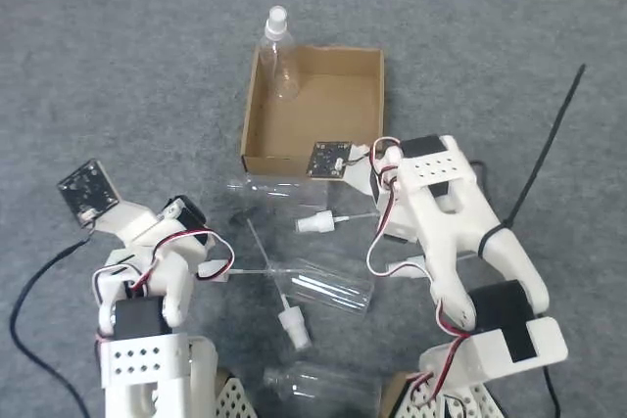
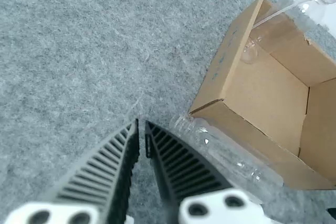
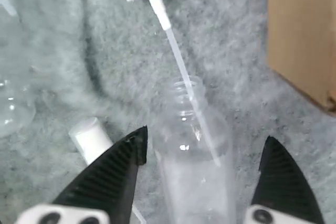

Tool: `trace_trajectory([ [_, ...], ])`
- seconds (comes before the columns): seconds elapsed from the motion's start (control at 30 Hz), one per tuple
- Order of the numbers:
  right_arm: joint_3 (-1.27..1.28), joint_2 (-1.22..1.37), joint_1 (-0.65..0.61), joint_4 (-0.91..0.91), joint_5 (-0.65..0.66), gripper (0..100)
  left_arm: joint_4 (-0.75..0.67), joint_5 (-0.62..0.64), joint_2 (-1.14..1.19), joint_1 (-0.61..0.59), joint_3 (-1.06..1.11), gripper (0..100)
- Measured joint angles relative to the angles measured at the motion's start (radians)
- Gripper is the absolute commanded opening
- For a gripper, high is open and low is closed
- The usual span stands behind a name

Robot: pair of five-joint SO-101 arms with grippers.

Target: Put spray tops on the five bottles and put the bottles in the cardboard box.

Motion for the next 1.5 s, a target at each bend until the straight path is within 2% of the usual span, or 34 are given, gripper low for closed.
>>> trace_trajectory([
  [0.23, 0.051, 0.000, 0.000, -0.068, 0.006, 29.2, 0.000, 0.000, 0.000, 0.000, 0.000, 1],
  [0.8, 0.077, 0.000, 0.000, -0.069, 0.006, 29.1, 0.000, 0.000, 0.000, 0.000, 0.000, 1],
  [1.1, 0.081, -0.002, 0.018, -0.069, 0.006, 9.3, 0.000, 0.000, 0.000, 0.000, 0.000, 1],
  [1.5, 0.034, -0.014, 0.038, -0.026, 0.006, 7.6, 0.000, 0.000, 0.000, 0.000, 0.000, 1],
])
